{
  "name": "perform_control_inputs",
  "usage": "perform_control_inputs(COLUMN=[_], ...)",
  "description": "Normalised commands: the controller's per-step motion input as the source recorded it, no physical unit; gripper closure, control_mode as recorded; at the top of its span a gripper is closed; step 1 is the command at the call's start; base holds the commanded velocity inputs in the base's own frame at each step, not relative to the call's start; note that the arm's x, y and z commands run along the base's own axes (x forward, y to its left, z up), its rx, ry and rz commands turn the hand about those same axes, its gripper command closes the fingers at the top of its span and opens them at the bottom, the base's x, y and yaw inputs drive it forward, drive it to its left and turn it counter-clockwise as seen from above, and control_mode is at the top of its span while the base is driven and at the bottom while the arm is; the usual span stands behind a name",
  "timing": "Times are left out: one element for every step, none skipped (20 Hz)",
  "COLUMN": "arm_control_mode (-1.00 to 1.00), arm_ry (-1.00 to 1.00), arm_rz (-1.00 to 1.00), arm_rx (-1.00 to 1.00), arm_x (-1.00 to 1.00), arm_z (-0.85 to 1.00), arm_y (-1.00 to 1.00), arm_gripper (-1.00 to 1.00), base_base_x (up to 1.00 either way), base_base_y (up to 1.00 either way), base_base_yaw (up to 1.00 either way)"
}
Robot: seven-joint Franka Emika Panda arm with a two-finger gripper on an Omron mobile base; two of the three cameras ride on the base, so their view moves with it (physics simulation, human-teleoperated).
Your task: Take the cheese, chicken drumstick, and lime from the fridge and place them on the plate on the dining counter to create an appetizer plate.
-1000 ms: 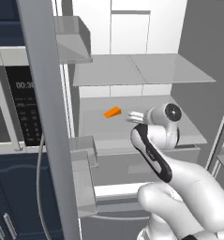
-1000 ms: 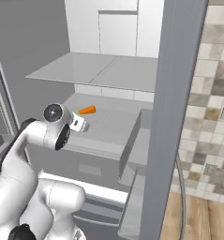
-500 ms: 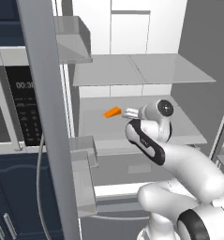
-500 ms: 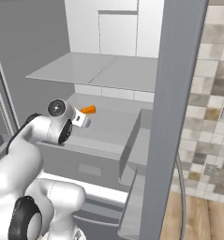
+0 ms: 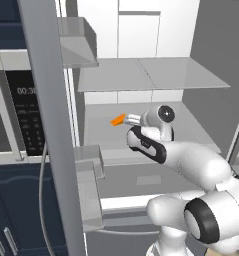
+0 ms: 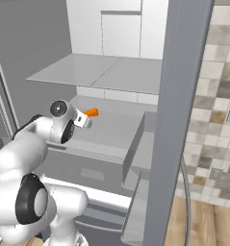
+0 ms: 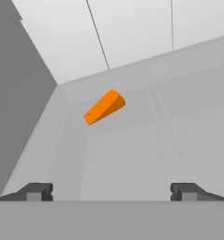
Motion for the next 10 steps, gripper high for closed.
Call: perform_control_inputs(arm_control_mode=[-1.0,-1.0,-1.0,-1.0,-1.0,-1.0,-1.0,-1.0,-1.0,-1.0], arm_ry=[0.0,0.0,0.0,0.0,0.0,0.0,0.01,0.03,0.03,0.03], arm_rz=[-0.04,-0.05,-0.07,-0.07,-0.07,-0.08,-0.09,-0.09,-0.1,-0.1], arm_rx=[0.0,0.0,-0.01,0.0,0.0,0.0,0.0,0.0,0.0,0.0], arm_x=[0.19,0.23,0.3,0.35,0.41,0.43,0.44,0.46,0.46,0.46], arm_z=[-0.29,-0.27,-0.25,-0.19,-0.07,0.0,0.0,0.0,0.0,0.0], arm_y=[0.0,0.0,0.0,0.0,0.0,0.0,0.06,0.11,0.14,0.18], arm_gripper=[-1.0,-1.0,-1.0,-1.0,-1.0,-1.0,-1.0,-1.0,-1.0,-1.0], base_base_x=[0.0,0.0,0.0,0.0,0.0,0.0,0.0,0.0,0.0,0.0], base_base_y=[0.0,0.0,0.0,0.0,0.0,0.0,0.0,0.0,0.0,0.0], base_base_yaw=[0.0,0.0,0.0,0.0,0.0,0.0,0.0,0.0,0.0,0.0])
